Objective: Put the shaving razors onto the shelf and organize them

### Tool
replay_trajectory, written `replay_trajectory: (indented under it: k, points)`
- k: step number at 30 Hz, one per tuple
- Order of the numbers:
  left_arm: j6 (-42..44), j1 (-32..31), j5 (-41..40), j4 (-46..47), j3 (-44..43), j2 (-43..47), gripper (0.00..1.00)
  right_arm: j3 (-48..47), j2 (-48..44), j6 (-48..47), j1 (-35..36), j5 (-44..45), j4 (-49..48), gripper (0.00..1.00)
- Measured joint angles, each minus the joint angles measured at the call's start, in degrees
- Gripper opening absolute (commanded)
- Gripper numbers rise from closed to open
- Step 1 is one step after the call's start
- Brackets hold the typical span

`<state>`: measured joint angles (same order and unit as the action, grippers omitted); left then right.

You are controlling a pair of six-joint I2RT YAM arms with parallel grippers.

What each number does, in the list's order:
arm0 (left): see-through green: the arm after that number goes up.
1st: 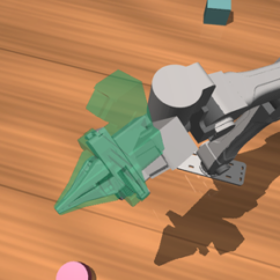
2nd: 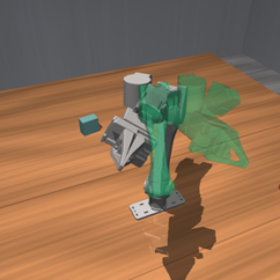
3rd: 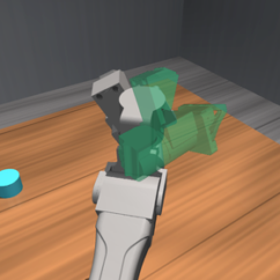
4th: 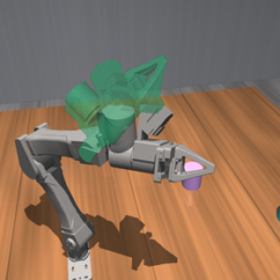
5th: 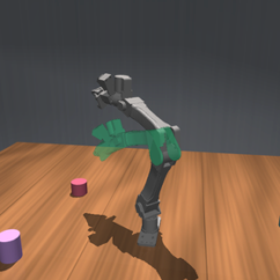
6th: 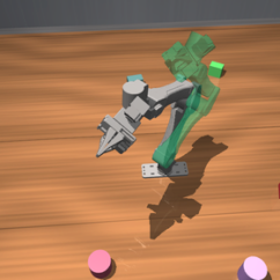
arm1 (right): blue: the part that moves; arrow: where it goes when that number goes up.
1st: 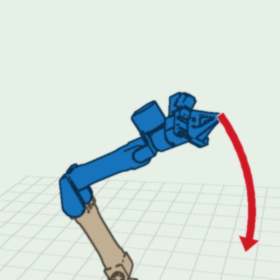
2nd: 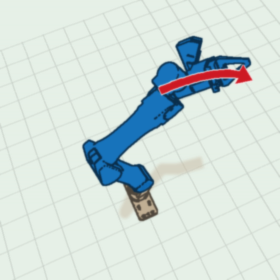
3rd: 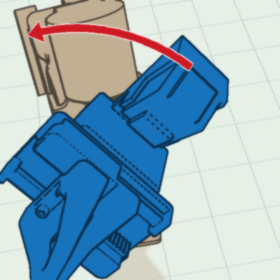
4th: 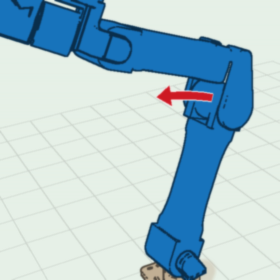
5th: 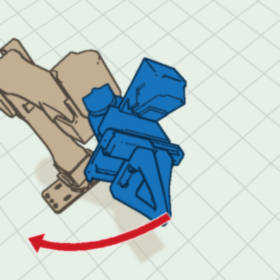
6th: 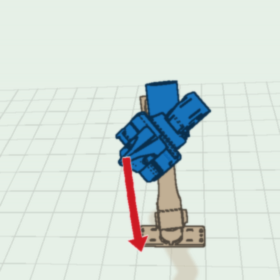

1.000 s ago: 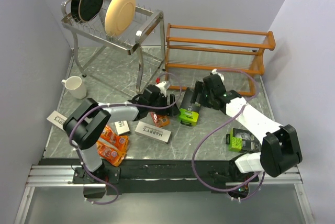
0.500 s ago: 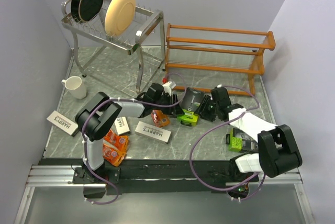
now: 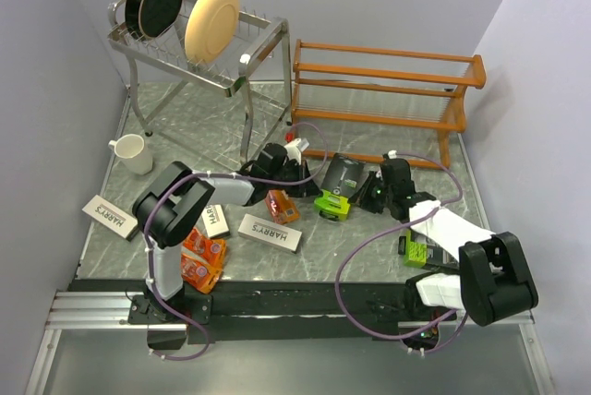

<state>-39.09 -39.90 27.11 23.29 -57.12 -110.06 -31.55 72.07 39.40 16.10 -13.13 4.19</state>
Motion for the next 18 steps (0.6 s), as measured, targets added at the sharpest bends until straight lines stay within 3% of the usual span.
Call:
replay_trajectory:
  k: [18]
  points:
    - [1.5,-3.3,-4.5,-4.2,2.2,5.3,0.01,-5.6,-2.7,-7.3,1.4,1.3,8.0,0.00]
